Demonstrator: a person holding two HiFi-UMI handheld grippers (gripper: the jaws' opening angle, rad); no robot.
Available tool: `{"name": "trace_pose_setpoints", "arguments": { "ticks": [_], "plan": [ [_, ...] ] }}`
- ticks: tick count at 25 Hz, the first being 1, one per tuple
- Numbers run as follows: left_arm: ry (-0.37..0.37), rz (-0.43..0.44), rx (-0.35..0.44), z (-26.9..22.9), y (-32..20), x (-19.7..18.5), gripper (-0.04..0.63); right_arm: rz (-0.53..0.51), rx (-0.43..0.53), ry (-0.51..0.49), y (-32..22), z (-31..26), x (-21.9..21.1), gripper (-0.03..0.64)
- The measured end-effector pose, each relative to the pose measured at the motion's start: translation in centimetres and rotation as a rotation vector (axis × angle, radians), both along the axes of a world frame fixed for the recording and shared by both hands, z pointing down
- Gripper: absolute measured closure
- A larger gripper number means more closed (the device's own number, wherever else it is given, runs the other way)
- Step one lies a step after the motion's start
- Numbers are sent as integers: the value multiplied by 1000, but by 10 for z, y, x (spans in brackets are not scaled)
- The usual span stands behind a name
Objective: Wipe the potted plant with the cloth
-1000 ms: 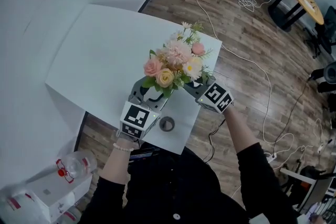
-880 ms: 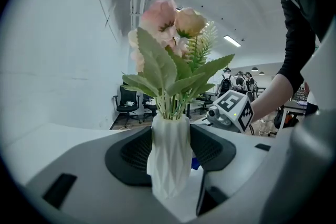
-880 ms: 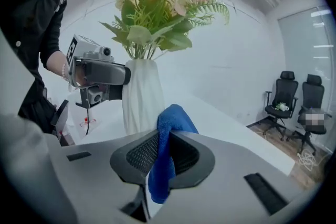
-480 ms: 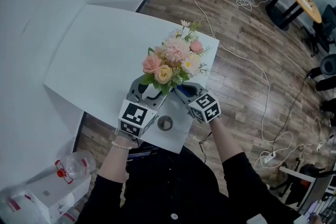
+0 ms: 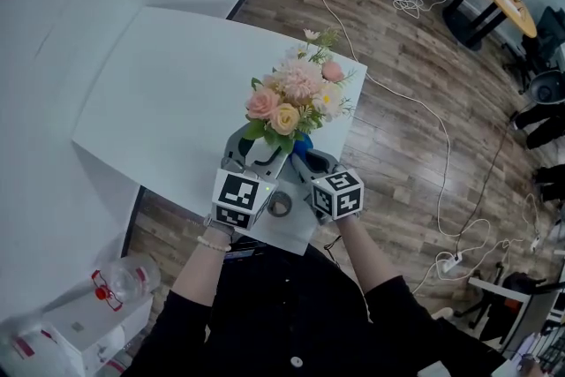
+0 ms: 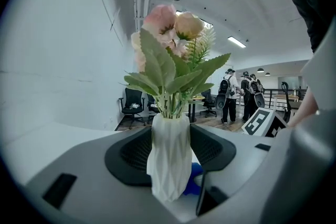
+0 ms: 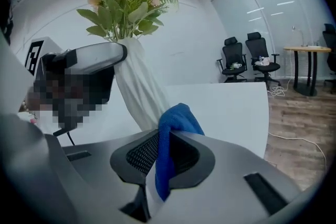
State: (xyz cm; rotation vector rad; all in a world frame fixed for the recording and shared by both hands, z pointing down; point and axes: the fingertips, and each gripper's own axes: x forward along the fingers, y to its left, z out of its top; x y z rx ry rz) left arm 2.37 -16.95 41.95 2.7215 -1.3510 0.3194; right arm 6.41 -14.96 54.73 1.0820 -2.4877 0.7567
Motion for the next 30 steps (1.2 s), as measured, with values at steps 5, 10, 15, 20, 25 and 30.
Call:
{"name": "trace_pose_setpoints", "arguments": {
  "ticks": [5, 10, 15, 20, 25, 30],
  "plan": [
    [-3, -24, -4, 0, 1, 1, 356, 17, 52, 3, 4, -24, 0, 543],
    [-10, -16, -12, -1, 1, 1, 357, 27, 130, 13, 6, -55, 0, 543],
    [-1, -22, -16, 2, -1, -1, 356, -3, 220, 27, 10, -83, -6, 543],
    [6, -17, -20, 4, -2, -2, 356, -23, 284, 9, 14, -105, -11, 543],
    [3, -2, -20, 1, -1, 0, 356, -27, 262, 31, 15, -95, -13, 543],
    [1, 8, -24, -1, -1, 1, 356, -33, 205, 68, 19, -68, -17, 543]
  ]
}}
